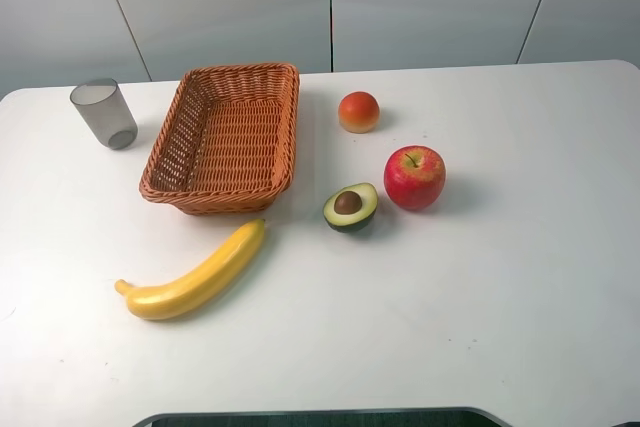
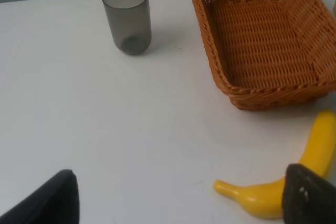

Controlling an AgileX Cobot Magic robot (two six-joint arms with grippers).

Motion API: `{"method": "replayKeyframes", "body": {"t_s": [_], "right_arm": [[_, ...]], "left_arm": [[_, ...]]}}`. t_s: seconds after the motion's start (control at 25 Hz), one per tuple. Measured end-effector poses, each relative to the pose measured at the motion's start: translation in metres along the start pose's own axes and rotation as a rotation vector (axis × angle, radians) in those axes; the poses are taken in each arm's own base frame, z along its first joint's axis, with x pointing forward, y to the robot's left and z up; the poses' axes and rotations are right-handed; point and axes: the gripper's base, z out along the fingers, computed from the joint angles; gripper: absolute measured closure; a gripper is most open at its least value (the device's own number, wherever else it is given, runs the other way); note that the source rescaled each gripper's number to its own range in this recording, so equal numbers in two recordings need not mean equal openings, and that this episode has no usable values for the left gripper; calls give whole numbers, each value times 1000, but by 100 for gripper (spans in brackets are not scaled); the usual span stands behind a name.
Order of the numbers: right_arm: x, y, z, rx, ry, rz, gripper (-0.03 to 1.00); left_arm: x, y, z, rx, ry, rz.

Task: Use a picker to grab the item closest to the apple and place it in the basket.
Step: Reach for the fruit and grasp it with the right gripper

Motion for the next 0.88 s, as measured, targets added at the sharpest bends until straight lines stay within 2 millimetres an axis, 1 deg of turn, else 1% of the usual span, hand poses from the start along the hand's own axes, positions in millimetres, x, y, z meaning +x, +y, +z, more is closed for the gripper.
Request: {"method": "replayKeyframes", "body": {"t_s": [0.12,0.24,0.32,0.48,0.64,0.8,0.88], "right_arm": [[-18,9,21,-72,76,-108,-3],[-34,24,44,-136,135,-226,-3],[-42,37,59,-177,172,-313,-3],[-59,72,90,-258,196,-514,-3],[-78,111,114,-338,189,-682,-3],[-95,144,134,-391,199,-792,-3],[-101,157,144,-405,205,-838,-3]], "left_arm": [[0,0,0,0,0,0],[0,0,0,0,0,0],[0,0,0,0,0,0],[0,0,0,0,0,0],[0,0,0,0,0,0],[0,0,0,0,0,0],[0,0,0,0,0,0]]}}
